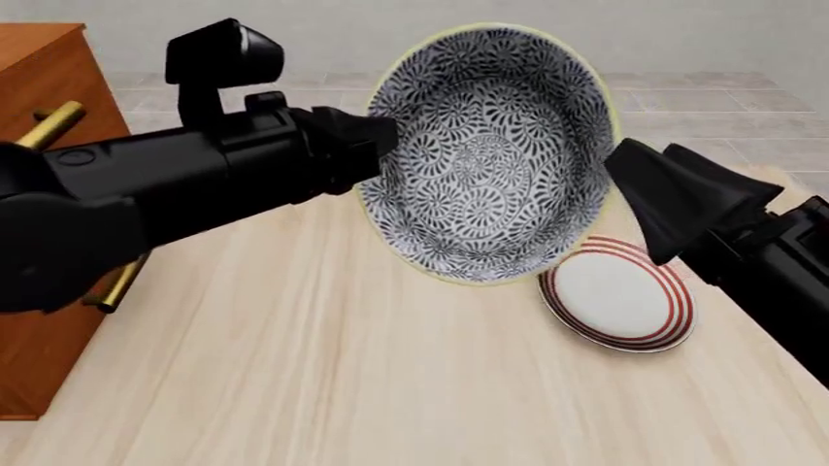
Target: Put the bowl on top of the cabinet.
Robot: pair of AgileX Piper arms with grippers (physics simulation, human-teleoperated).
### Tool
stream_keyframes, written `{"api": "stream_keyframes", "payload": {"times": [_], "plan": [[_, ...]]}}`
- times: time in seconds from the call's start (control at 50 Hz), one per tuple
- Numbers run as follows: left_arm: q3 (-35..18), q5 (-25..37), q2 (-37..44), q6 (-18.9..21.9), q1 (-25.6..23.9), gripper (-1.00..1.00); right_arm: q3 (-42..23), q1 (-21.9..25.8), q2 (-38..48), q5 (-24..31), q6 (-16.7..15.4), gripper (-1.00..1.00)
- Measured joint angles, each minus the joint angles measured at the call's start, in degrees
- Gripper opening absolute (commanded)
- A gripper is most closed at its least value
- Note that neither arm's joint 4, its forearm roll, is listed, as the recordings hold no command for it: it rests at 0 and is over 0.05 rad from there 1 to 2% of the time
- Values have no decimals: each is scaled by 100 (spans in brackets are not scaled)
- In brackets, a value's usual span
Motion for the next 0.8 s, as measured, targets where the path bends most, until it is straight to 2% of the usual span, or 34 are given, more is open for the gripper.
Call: {"api": "stream_keyframes", "payload": {"times": [0.44, 0.8], "plan": [[-28, 34, -95, -140, 480, -100, 235, -82, -581, 320, -36, 100], [84, 292, -977, -180, 657, -100, 466, -452, -1400, 950, -444, 100]]}}
